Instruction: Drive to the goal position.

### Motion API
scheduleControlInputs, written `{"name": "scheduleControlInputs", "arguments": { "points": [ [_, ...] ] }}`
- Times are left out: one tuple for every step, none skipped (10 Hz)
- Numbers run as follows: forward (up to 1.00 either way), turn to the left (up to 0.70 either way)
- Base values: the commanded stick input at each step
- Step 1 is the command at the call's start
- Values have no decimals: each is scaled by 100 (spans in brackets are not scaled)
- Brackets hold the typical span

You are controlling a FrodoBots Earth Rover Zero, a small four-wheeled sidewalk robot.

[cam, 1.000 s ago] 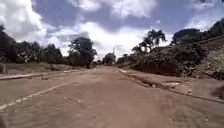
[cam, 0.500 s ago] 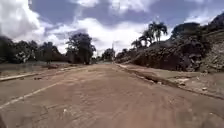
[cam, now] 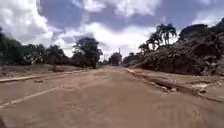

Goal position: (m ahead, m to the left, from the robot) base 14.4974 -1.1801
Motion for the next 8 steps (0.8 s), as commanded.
{"name": "scheduleControlInputs", "arguments": {
  "points": [
    [100,27],
    [100,27],
    [100,15],
    [100,0],
    [100,0],
    [100,0],
    [100,0],
    [100,0]
  ]
}}
